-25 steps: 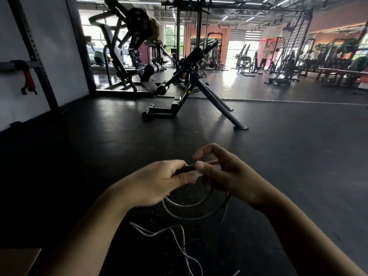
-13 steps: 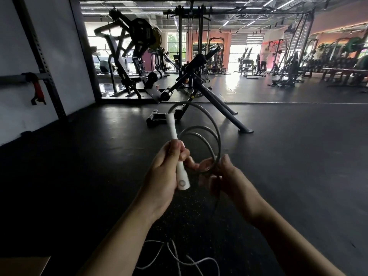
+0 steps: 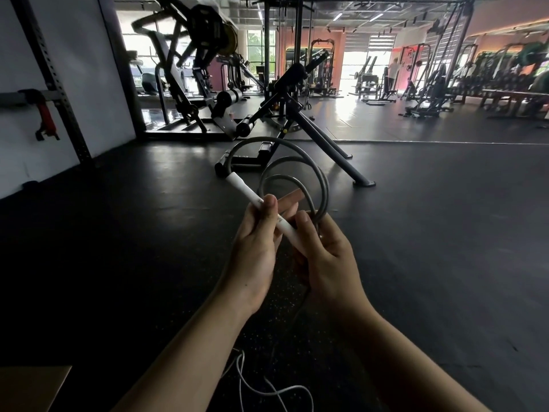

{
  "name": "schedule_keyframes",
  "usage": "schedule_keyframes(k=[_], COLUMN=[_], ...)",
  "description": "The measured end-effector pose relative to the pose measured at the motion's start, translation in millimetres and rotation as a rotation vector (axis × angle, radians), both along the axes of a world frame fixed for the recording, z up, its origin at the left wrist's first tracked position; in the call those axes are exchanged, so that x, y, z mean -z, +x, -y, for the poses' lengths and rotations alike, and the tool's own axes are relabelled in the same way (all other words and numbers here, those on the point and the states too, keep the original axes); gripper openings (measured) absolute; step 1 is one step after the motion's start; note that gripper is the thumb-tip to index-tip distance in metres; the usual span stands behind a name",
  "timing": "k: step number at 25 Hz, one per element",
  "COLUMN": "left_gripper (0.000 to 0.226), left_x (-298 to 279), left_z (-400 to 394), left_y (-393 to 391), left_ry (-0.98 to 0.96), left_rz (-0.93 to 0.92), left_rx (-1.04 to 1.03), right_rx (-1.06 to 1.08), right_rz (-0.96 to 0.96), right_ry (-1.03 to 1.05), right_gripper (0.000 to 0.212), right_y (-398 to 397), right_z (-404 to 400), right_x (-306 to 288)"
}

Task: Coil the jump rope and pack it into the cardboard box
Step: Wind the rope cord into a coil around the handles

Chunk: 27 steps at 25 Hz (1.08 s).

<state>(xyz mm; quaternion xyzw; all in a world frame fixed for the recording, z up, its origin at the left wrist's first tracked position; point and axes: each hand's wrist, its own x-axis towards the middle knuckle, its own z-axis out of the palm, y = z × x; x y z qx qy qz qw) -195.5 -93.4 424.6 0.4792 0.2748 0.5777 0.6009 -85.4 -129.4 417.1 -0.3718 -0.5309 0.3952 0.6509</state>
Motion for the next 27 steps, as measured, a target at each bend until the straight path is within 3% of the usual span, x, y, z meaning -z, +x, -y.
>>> schedule_keyframes(k=[4, 6, 7, 9, 12, 14, 18, 22, 27], left_gripper=[0.032, 0.052, 0.061, 0.072, 0.087, 0.087, 0.091, 0.048, 0.020], left_x=[-12, -21, -27, -37, -46, -41, -27, -12, -14], left_z=[-4, -8, -10, -9, 8, 17, 13, 6, 3], left_y=[-18, -38, -51, -68, -60, -41, -26, -27, -34], left_ry=[-0.023, 0.010, 0.089, 0.327, 0.513, 0.544, 0.461, 0.383, 0.278], left_rz=[0.014, -0.057, -0.168, -0.567, -1.208, -1.362, -1.339, -1.157, -0.717], left_rx=[0.020, -0.088, -0.144, -0.185, -0.005, 0.050, 0.061, 0.127, 0.126], right_rx=[0.037, 0.005, -0.020, -0.059, -0.066, -0.072, -0.075, -0.204, -0.181], right_rz=[0.160, 0.316, 0.422, 0.677, 0.988, 1.054, 0.961, 0.602, 0.310], right_ry=[-0.052, -0.094, -0.105, -0.102, -0.067, -0.079, -0.145, -0.190, -0.236], right_gripper=[0.023, 0.026, 0.025, 0.024, 0.023, 0.022, 0.024, 0.039, 0.052], right_y=[27, 48, 56, 65, 64, 62, 60, 60, 73], right_z=[-9, -12, -13, -14, -15, -12, -6, -2, -4], right_x=[-10, -16, -18, -20, -20, -22, -17, -17, -11])
